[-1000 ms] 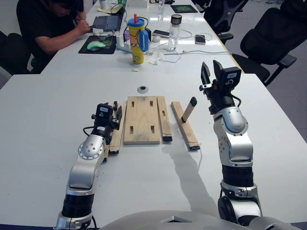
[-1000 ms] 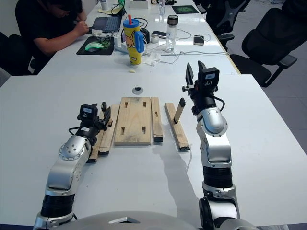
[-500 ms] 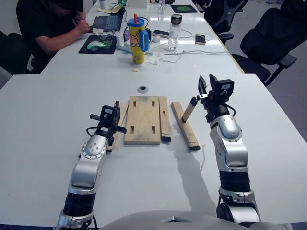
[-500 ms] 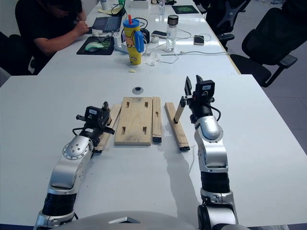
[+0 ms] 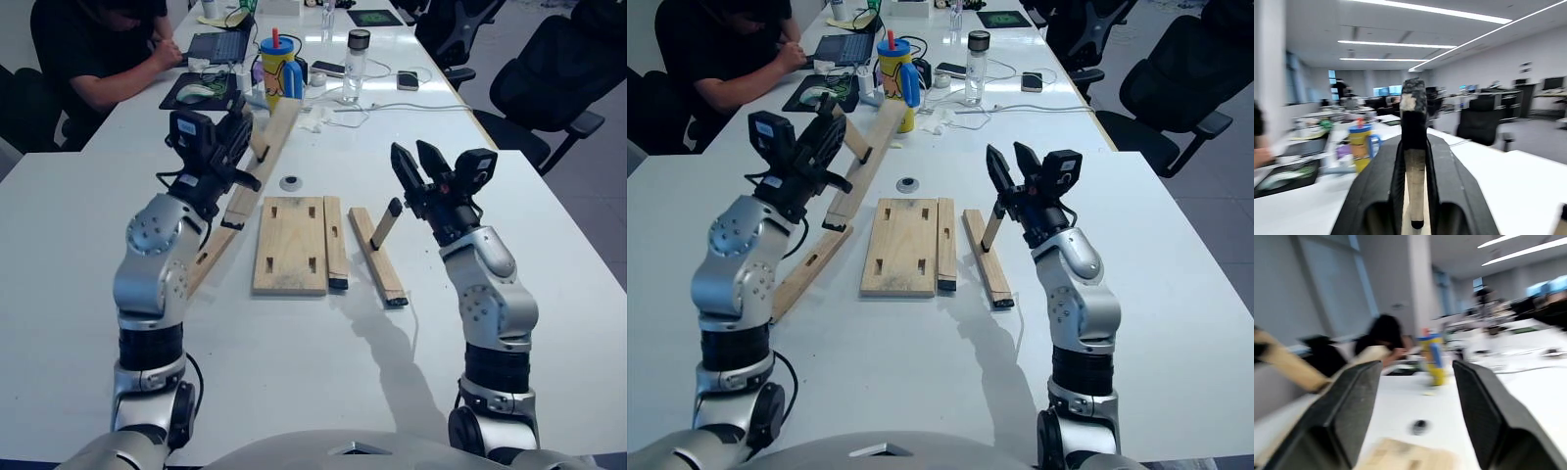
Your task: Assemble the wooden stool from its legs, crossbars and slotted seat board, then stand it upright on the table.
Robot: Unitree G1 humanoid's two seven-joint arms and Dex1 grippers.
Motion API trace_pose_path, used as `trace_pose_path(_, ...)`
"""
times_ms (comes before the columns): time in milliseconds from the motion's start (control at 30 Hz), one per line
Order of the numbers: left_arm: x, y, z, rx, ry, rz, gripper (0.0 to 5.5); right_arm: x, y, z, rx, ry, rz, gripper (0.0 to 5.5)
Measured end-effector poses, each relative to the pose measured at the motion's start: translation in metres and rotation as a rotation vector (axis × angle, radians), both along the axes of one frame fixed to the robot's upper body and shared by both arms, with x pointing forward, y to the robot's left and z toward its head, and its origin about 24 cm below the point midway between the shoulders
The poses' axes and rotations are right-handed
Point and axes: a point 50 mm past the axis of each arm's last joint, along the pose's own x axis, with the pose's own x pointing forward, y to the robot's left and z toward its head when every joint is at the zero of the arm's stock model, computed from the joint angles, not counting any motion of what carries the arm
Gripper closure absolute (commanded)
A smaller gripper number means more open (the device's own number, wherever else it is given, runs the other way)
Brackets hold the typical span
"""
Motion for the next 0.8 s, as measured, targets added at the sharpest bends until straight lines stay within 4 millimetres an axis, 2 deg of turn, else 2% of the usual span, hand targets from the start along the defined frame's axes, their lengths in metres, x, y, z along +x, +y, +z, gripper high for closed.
trace_pose_path(133, 0.002, 0.008, 0.002, -0.131, 0.086, -0.191, 5.07, -0.004, -0.003, 0.002, 0.059, 0.052, 0.176, 1.6)
trace_pose_path(267, 0.0, 0.017, 0.023, -0.252, 0.125, -0.397, 5.07, -0.014, 0.004, -0.003, 0.081, 0.13, 0.417, 0.95)
trace_pose_path(433, -0.004, 0.017, 0.027, -0.312, 0.189, -0.538, 5.07, -0.017, 0.006, -0.012, 0.153, 0.203, 0.511, 0.24)
trace_pose_path(767, -0.014, 0.01, 0.028, -0.395, 0.265, -0.712, 5.07, -0.023, 0.017, 0.01, 0.356, 0.165, 0.699, 0.16)
trace_pose_path(800, -0.014, 0.009, 0.028, -0.398, 0.271, -0.719, 5.07, -0.024, 0.018, 0.011, 0.367, 0.166, 0.708, 0.35)
